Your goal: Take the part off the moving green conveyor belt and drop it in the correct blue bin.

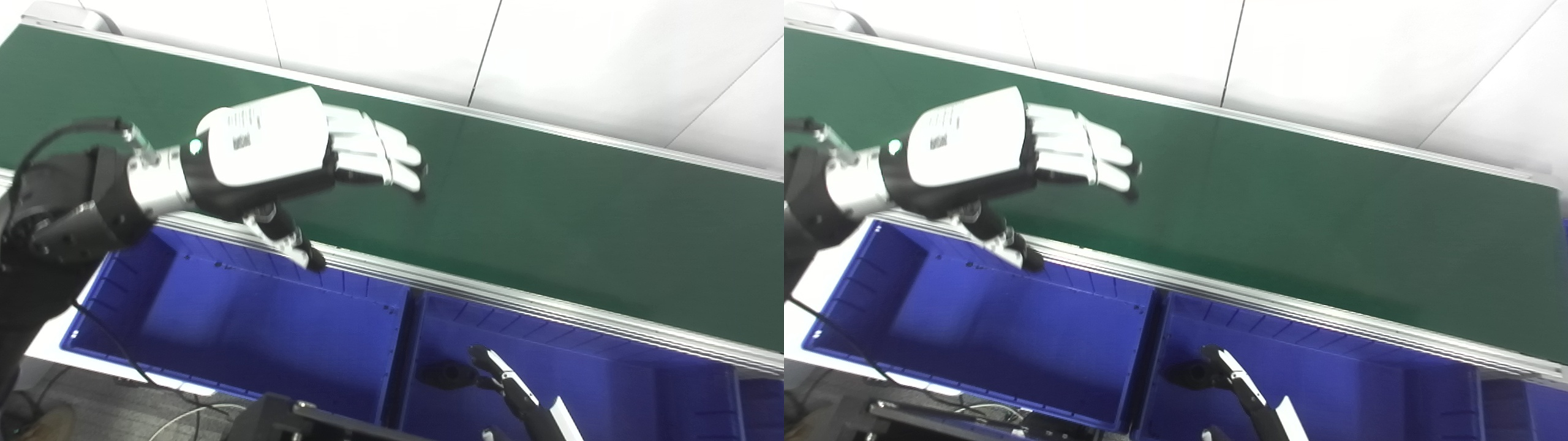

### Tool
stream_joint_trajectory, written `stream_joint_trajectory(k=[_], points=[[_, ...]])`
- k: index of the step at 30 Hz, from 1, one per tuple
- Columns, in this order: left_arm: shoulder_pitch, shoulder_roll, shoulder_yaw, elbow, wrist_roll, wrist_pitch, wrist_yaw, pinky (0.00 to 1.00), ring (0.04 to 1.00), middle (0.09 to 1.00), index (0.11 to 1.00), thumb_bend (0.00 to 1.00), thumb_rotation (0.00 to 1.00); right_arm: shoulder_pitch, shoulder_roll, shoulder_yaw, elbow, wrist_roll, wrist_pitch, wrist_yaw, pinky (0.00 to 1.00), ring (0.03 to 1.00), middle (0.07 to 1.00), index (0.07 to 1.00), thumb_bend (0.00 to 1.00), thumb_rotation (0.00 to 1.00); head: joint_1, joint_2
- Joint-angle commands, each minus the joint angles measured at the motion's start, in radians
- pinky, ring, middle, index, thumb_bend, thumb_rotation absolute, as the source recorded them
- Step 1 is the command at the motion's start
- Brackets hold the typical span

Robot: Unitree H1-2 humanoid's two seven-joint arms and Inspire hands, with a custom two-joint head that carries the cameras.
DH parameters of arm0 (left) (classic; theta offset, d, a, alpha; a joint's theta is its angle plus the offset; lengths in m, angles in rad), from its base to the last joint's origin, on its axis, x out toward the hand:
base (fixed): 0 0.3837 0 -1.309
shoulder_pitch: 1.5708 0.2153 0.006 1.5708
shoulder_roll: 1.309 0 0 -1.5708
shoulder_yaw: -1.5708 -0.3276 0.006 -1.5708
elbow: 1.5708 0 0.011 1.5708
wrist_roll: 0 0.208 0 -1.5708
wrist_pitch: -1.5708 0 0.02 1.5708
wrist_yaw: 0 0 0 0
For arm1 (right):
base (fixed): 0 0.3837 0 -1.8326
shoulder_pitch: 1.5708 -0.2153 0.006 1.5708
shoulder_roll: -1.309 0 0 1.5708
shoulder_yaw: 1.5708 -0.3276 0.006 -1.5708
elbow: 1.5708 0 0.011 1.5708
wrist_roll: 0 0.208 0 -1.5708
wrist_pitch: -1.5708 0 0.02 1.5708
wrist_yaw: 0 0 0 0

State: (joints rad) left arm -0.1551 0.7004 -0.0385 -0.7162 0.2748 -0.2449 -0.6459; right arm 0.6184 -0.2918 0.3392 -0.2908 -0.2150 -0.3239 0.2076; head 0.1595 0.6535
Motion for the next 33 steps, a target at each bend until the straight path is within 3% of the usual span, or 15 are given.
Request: stream_joint_trajectory(k=[1, 8, 11, 16, 21, 29, 33], points=[[-0.050, 0.023, 0.002, 0.017, -0.001, 0.022, 0.000, 0.71, 0.814, 0.830, 0.797, 0.94, 0.19, 0.006, 0.003, -0.001, -0.037, 0.003, -0.036, -0.005, 0.81, 0.903, 0.943, 0.911, 0.54, 0.90, -0.003, 0.002], [-0.091, 0.002, -0.001, 0.107, 0.038, 0.003, 0.023, 0.62, 0.732, 0.804, 0.807, 0.92, 0.16, 0.012, 0.007, -0.004, -0.021, -0.005, -0.067, -0.016, 0.82, 0.908, 0.943, 0.912, 0.53, 0.89, -0.008, -0.001], [-0.098, -0.006, -0.006, 0.146, 0.059, -0.010, 0.032, 0.63, 0.761, 0.829, 0.818, 0.92, 0.17, 0.017, 0.011, -0.004, -0.014, -0.007, -0.082, -0.024, 0.82, 0.904, 0.940, 0.907, 0.52, 0.89, -0.011, -0.001], [-0.096, -0.028, 0.007, 0.227, 0.103, -0.087, 0.095, 0.68, 0.807, 0.864, 0.803, 0.93, 0.17, 0.029, 0.009, -0.001, -0.015, -0.004, -0.080, -0.031, 0.82, 0.905, 0.939, 0.907, 0.53, 0.89, -0.016, 0.002], [-0.101, -0.030, -0.008, 0.288, 0.130, -0.101, 0.104, 0.71, 0.838, 0.892, 0.834, 0.95, 0.16, 0.035, 0.010, 0.000, -0.014, -0.009, -0.086, -0.034, 0.81, 0.902, 0.936, 0.904, 0.52, 0.87, -0.016, 0.003], [-0.090, -0.057, -0.081, 0.433, 0.231, -0.156, 0.127, 0.74, 0.838, 0.902, 0.846, 0.94, 0.21, 0.037, 0.013, 0.001, -0.006, -0.010, -0.089, -0.036, 0.81, 0.897, 0.933, 0.902, 0.52, 0.87, -0.023, -0.004], [-0.102, -0.084, -0.134, 0.513, 0.280, -0.164, 0.131, 0.77, 0.884, 0.915, 0.863, 0.99, 0.29, 0.037, 0.014, 0.002, -0.004, -0.011, -0.089, -0.036, 0.81, 0.898, 0.932, 0.900, 0.52, 0.87, -0.025, -0.003]])
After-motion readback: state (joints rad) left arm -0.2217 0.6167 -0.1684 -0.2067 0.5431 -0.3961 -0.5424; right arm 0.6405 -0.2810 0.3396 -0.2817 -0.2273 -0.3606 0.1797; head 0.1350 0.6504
